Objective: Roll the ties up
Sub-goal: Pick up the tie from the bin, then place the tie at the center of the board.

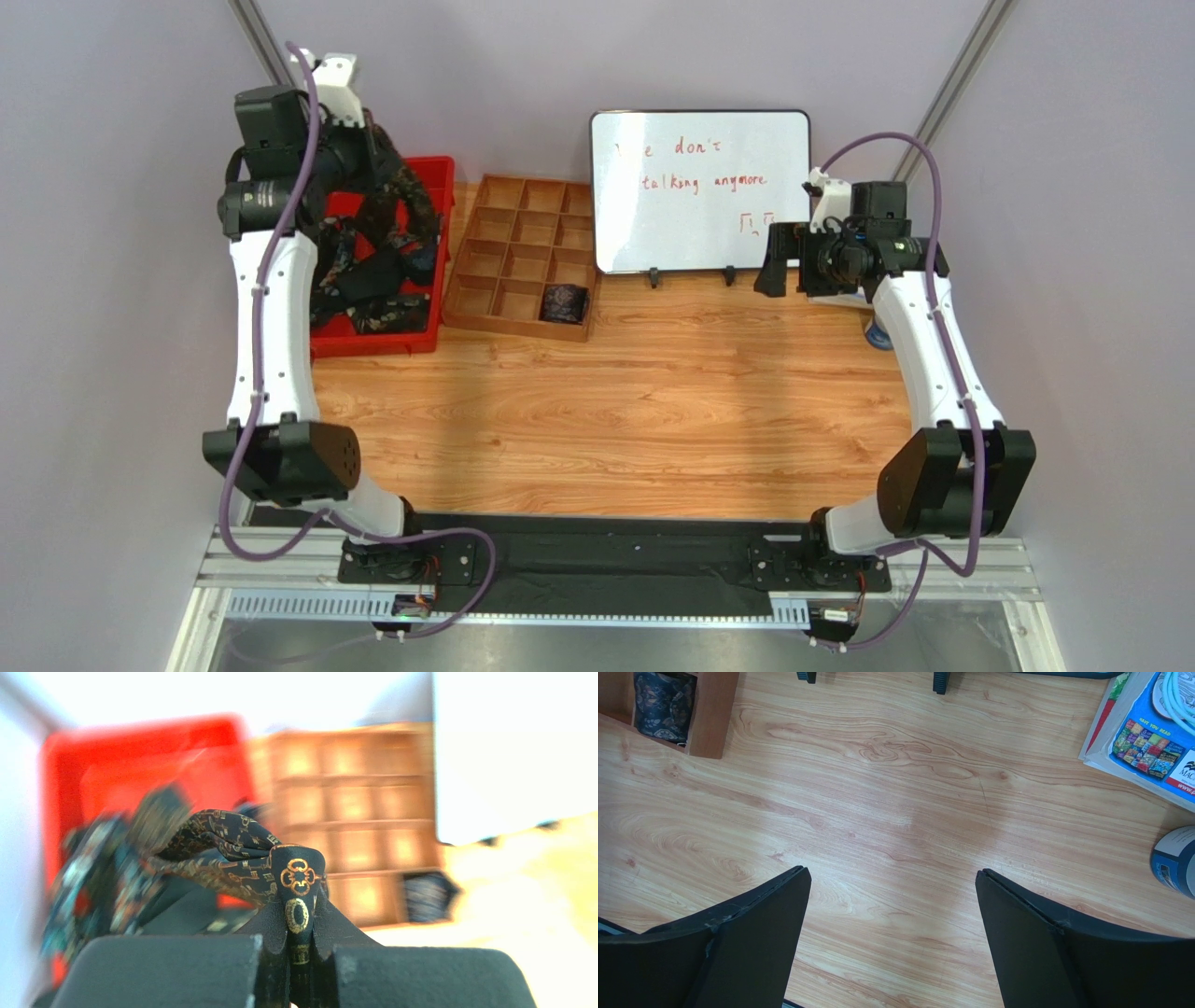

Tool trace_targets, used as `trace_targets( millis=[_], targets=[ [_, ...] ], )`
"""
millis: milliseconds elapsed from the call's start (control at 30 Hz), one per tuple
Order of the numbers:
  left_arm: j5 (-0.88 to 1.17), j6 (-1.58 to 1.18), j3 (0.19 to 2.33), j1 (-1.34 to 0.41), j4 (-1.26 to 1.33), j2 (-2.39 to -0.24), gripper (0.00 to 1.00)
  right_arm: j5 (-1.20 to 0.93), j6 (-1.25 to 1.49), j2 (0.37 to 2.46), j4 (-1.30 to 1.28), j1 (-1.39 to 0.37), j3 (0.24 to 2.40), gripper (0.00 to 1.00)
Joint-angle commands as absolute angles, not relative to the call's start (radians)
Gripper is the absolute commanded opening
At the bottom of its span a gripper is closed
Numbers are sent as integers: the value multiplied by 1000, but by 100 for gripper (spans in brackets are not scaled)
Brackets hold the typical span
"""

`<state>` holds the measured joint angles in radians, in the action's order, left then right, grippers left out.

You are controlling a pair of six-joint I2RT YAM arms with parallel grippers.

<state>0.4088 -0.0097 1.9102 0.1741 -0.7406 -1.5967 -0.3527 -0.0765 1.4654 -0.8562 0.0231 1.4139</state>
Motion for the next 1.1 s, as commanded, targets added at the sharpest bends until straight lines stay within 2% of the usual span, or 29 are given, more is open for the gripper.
trace_targets(
  millis=[0,400,733,833,867,933,967,1067],
  targets=[
    [509,69,1943,36,-747,-1453,0,-373,-94,1382,-839,25,1401,95],
    [744,-39,2089,-420,-775,-1454,0,-351,-84,1244,-893,46,1348,95],
    [919,-500,2218,-505,-443,-1548,0,-379,-97,1192,-926,78,1321,95],
    [965,-528,2006,-499,-390,-1482,0,-416,-112,1193,-925,78,1316,94],
    [972,-538,1814,-492,-327,-1406,0,-446,-120,1195,-928,78,1315,94],
    [1038,-520,1604,-460,-250,-1324,0,-481,-152,1193,-933,78,1302,93],
    [1057,-493,1430,-427,-226,-1255,0,-524,-173,1190,-936,77,1295,93],
    [1055,-294,1211,-356,-371,-1201,0,-549,-248,1189,-943,57,1240,90]
  ],
)
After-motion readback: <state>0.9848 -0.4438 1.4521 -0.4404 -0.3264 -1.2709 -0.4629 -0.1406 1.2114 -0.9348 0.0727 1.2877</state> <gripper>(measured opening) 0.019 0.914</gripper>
